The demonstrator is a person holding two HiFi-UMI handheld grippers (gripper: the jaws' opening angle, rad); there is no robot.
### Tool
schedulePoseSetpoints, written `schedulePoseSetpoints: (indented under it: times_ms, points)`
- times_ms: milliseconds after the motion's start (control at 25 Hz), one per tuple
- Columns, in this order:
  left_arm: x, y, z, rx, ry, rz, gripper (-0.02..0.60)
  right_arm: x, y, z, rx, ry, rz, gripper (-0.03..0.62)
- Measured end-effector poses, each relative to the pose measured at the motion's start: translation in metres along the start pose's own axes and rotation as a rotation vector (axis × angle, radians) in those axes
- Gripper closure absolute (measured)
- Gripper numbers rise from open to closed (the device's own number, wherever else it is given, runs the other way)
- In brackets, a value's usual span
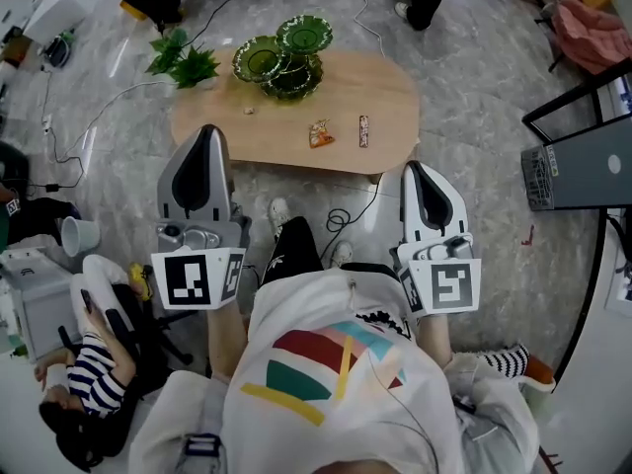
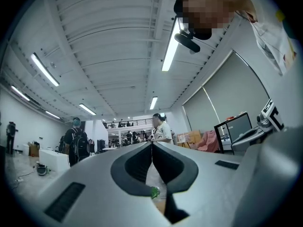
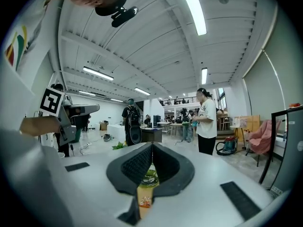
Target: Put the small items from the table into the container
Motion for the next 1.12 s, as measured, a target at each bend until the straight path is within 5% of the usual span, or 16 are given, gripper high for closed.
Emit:
schedulePoseSetpoints:
  times_ms: [320, 840, 1120]
  points:
    - [0.079, 0.047, -0.044, -0.072, -0.01, -0.027, 0.572, 0.072, -0.018, 0.001, -0.009, 0.053, -0.055, 0.579]
    - [0.248, 0.187, -0.099, -0.113, -0.009, -0.167, 0.572, 0.303, 0.012, 0.043, -0.086, 0.134, -0.115, 0.579]
    - [0.29, 0.21, -0.121, -0.132, 0.033, -0.188, 0.571, 0.337, -0.006, 0.032, -0.005, 0.164, -0.201, 0.579]
Point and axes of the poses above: the fingertips, and each gripper's own axes: x forward along the fingers, y to its left, z out of its top, the point moved 7 cm from there along -x, backward along the fingers, and after that the axes turned 11 degrees about z, right-handed, at the moved point
